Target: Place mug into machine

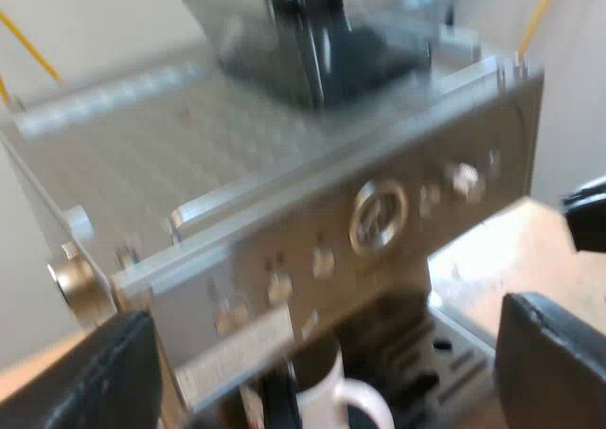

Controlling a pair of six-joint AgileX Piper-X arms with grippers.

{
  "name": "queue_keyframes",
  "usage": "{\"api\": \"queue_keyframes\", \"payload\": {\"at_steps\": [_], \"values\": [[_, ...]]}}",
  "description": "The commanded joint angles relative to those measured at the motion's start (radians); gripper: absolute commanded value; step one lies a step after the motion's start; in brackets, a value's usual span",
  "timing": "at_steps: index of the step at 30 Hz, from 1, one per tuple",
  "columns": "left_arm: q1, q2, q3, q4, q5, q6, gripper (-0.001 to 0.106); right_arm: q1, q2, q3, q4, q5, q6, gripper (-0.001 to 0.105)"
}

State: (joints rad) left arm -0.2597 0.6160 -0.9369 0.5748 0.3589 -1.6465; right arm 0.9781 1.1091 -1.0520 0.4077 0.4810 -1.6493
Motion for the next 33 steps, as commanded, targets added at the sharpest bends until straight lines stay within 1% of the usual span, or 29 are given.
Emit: {"api": "queue_keyframes", "payload": {"at_steps": [1,3,4,5,6,7,8,9,10,11,14,18,19,21,23,24,26,28,29,31,33], "values": [[0.017,-0.002,-0.044,-0.003,-0.01,-0.045,0.073,-0.06,-0.057,-0.011,0.051,0.009,-0.017,0.0],[0.047,0.005,-0.06,-0.002,-0.006,-0.063,0.073,-0.096,-0.086,-0.019,0.086,-0.005,-0.028,0.004],[0.07,0.011,-0.068,-0.002,-0.004,-0.063,0.073,-0.121,-0.1,-0.028,0.107,-0.025,-0.035,0.01],[0.1,0.011,-0.081,0.008,0.0,-0.062,0.073,-0.152,-0.116,-0.04,0.132,-0.044,-0.039,0.02],[0.11,0.011,-0.089,0.011,0.004,-0.062,0.073,-0.168,-0.123,-0.045,0.142,-0.054,-0.042,0.024],[0.142,0.011,-0.103,0.021,0.019,-0.062,0.073,-0.2,-0.135,-0.06,0.167,-0.069,-0.06,0.038],[0.177,0.02,-0.114,0.029,0.02,-0.06,0.073,-0.231,-0.149,-0.073,0.186,-0.075,-0.079,0.052],[0.185,0.021,-0.12,0.032,0.02,-0.06,0.073,-0.245,-0.152,-0.08,0.194,-0.075,-0.085,0.059],[0.209,0.02,-0.132,0.037,0.021,-0.06,0.073,-0.276,-0.163,-0.093,0.211,-0.075,-0.105,0.068],[0.225,0.02,-0.14,0.041,0.021,-0.06,0.073,-0.302,-0.172,-0.103,0.226,-0.081,-0.126,0.071],[0.264,0.02,-0.153,0.054,0.021,-0.055,0.073,-0.376,-0.196,-0.129,0.267,-0.104,-0.151,0.071],[0.29,0.015,-0.154,0.066,0.021,-0.055,0.073,-0.487,-0.223,-0.135,0.292,-0.104,-0.151,0.071],[0.299,0.012,-0.16,0.081,0.021,-0.053,0.073,-0.533,-0.231,-0.135,0.309,-0.123,-0.151,0.071],[0.309,0.006,-0.167,0.109,0.019,-0.039,0.073,-0.607,-0.245,-0.135,0.336,-0.198,-0.151,0.071],[0.317,-0.007,-0.167,0.138,0.019,-0.014,0.073,-0.686,-0.259,-0.135,0.361,-0.268,-0.151,0.071],[0.318,-0.02,-0.167,0.158,0.009,-0.001,0.073,-0.729,-0.265,-0.135,0.369,-0.292,-0.151,0.071],[0.318,-0.043,-0.167,0.183,-0.015,0.001,0.073,-0.821,-0.285,-0.135,0.389,-0.336,-0.151,0.071],[0.318,-0.064,-0.167,0.19,-0.019,0.001,0.073,-0.878,-0.296,-0.129,0.394,-0.377,-0.158,0.071],[0.318,-0.082,-0.167,0.19,-0.019,0.001,0.073,-0.933,-0.312,-0.125,0.399,-0.437,-0.17,0.071],[0.318,-0.104,-0.167,0.194,-0.019,-0.001,0.073,-0.976,-0.33,-0.12,0.398,-0.472,-0.163,0.071],[0.318,-0.125,-0.167,0.215,-0.019,-0.002,0.073,-0.998,-0.349,-0.119,0.408,-0.472,-0.154,0.071]]}}
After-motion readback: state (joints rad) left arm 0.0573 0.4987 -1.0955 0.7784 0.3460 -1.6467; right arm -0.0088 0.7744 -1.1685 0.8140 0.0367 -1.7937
